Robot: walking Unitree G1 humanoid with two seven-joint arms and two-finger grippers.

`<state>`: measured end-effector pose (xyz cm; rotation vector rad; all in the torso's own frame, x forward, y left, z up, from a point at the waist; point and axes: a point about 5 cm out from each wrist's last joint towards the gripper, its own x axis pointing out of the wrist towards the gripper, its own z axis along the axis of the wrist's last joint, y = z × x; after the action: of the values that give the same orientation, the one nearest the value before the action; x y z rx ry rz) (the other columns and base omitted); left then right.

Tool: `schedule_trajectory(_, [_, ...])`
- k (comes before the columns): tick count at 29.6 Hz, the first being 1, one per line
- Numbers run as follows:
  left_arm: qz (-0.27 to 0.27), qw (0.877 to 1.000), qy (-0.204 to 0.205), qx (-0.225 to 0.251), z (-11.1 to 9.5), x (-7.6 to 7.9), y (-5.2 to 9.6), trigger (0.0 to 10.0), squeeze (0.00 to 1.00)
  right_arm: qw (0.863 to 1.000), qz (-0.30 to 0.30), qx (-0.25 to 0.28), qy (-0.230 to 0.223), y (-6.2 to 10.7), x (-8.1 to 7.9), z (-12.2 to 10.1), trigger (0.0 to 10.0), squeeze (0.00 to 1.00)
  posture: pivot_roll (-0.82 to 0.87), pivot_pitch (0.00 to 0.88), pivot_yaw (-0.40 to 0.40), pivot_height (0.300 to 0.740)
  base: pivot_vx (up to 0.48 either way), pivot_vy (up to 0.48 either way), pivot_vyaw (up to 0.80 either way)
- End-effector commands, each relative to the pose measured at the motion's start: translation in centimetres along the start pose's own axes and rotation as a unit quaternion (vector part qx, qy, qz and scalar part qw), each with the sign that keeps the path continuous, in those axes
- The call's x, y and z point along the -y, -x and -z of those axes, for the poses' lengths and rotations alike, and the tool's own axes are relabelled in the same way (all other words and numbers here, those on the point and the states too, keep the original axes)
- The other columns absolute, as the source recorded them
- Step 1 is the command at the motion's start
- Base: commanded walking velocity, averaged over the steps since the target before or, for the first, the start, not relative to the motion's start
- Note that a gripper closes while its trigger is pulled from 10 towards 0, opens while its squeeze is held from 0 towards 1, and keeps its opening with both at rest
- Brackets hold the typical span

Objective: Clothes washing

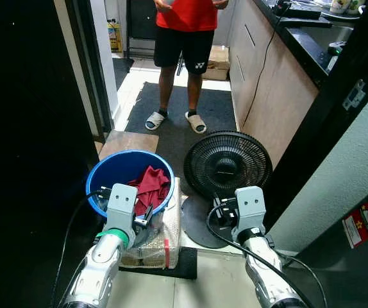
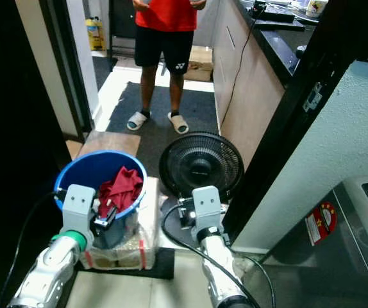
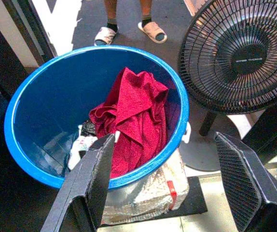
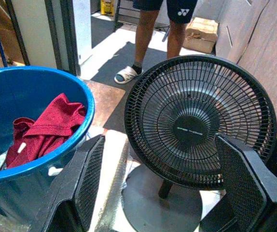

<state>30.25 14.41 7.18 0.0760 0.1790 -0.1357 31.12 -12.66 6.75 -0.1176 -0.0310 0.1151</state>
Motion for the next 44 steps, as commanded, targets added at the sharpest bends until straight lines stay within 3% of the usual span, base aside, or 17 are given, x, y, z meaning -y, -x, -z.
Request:
schedule_trajectory(1, [0.002, 1.0, -0.006, -0.004, 0.25, 0.13, -0.05, 10.0, 0.0, 1.0, 0.0, -0.013, -0.002, 0.23, -0.09, 0.55, 10.0, 0.0, 0.07, 0.0, 0.006, 0.74, 0.0, 0.0, 0.0])
schedule_trajectory(44, [-0.006, 1.0, -0.002, -0.002, 0.67, 0.84, -0.19, 10.0, 0.0, 0.999, -0.026, -0.014, 0.013, 0.27, -0.53, 0.73, 10.0, 0.0, 0.06, 0.0, -0.004, 0.74, -0.046, 0.0, 0.08])
